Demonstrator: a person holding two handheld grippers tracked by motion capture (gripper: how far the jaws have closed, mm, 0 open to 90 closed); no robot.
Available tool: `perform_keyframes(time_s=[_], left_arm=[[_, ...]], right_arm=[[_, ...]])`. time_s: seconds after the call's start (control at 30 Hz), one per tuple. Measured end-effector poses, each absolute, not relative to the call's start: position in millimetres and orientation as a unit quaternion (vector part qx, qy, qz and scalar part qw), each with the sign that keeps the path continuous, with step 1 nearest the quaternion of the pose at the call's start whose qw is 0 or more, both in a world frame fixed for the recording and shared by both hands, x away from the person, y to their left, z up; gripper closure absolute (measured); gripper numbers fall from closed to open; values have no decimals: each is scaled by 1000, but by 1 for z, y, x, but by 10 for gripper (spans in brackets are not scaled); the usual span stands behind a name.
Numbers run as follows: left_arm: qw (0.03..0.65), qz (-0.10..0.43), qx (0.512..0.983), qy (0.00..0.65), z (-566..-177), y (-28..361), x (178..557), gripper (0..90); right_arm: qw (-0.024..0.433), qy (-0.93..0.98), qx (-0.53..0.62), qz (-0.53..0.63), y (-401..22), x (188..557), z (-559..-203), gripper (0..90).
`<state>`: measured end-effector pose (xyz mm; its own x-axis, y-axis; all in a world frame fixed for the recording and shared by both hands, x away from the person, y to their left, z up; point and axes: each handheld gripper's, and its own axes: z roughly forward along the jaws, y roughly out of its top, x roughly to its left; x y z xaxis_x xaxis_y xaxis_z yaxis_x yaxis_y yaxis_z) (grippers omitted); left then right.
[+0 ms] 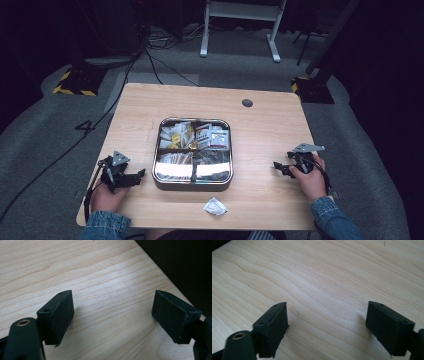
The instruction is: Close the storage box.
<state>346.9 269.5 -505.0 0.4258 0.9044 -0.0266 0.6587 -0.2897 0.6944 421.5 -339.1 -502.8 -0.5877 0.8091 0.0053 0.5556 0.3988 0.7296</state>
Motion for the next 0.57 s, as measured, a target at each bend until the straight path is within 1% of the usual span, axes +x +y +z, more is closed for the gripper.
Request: perform_keyframes(time_s=[0.1, 0.57], left_arm=[[323, 190, 780, 501, -505, 269, 347, 184], [323, 190, 780, 501, -505, 269, 347, 185]], right_arm=[[188, 816, 415, 356, -338, 420, -504, 153], [187, 816, 414, 357, -338, 419, -505, 147]])
